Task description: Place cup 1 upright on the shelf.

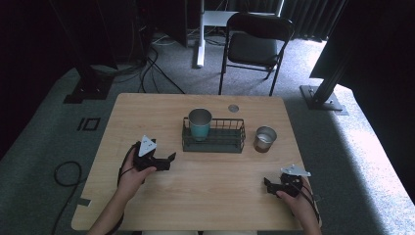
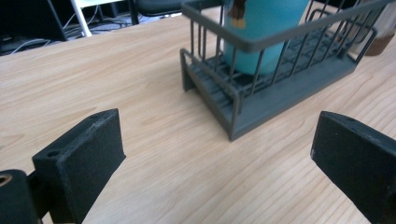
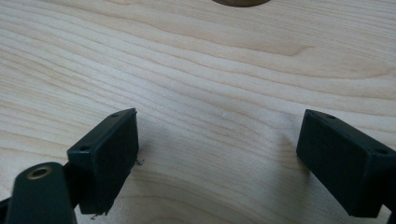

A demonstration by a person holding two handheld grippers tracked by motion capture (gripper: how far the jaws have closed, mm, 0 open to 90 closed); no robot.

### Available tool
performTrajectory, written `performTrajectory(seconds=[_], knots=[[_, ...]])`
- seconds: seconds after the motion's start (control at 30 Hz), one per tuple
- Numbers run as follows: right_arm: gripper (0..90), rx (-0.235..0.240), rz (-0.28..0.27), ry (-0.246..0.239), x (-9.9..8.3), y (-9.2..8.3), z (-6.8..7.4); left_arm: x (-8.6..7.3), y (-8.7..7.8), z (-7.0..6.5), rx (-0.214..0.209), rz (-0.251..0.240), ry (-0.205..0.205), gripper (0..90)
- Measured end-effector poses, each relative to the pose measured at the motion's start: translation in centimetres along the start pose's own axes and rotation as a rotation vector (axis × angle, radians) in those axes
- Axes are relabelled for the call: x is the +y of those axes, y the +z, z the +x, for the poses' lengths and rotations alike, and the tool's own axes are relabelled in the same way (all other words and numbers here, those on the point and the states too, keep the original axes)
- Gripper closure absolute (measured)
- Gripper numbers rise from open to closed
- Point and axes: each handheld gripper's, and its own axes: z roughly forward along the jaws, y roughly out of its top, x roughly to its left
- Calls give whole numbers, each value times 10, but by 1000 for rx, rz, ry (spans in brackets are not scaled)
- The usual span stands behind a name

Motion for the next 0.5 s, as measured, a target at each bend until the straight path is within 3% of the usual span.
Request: performTrajectory(seconds=[0.23,0.5], knots=[[124,0,0,0,0,0,0,-15,-8,7,22,23,-14,31],[124,0,0,0,0,0,0,-36,-22,18,62,78,-58,31]])
